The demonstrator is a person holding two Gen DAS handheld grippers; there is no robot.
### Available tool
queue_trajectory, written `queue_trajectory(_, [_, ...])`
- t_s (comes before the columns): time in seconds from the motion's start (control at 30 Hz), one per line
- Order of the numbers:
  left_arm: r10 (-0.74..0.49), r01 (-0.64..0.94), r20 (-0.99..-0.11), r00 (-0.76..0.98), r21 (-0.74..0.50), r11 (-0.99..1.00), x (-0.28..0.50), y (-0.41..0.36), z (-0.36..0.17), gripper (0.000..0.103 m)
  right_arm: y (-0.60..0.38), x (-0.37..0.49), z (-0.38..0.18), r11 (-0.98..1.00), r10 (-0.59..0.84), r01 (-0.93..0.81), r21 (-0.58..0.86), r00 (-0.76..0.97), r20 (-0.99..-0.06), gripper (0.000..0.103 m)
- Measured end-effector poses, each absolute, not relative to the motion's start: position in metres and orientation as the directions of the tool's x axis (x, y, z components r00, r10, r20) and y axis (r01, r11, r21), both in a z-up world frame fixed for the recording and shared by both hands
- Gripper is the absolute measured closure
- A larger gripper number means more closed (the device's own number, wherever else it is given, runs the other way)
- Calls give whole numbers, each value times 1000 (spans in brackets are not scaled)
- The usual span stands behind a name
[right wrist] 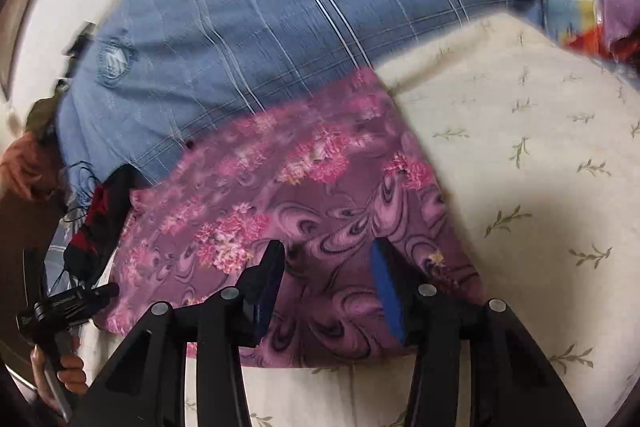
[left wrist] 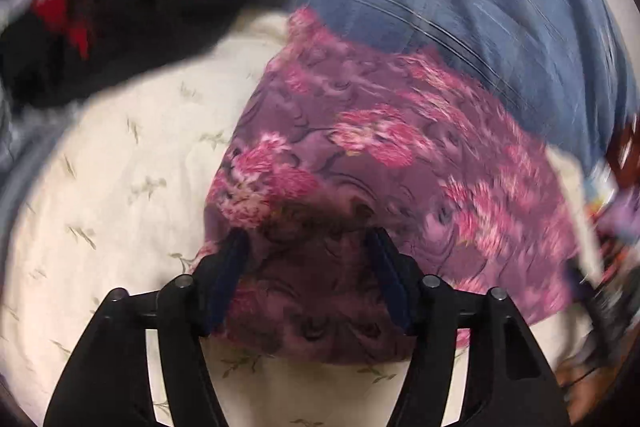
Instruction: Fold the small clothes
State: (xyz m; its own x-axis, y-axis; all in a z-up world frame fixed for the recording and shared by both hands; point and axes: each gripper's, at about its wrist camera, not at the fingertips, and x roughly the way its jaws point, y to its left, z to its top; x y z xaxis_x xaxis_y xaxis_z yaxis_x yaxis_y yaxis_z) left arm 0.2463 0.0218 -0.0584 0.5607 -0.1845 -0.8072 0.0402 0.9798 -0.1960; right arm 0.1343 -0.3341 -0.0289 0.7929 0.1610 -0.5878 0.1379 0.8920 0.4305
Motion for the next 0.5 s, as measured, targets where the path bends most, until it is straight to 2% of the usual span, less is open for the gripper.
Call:
queue_trajectory(0.1, [-141,65,-802,580,-128,990,243,14,-62,34,-338,133,-31,884,172,136,448,796,-581,55])
queue_trajectory(0.27, [-170,54,-805,569,-169,984,248,22,-58,34,-334,134,-29,889,165,134,437,798,-580,54])
queue_trajectory(0.5, [-175,69,-807,564,-166,984,234,22,-57,34,-330,132,-28,890,157,147,432,790,-593,52])
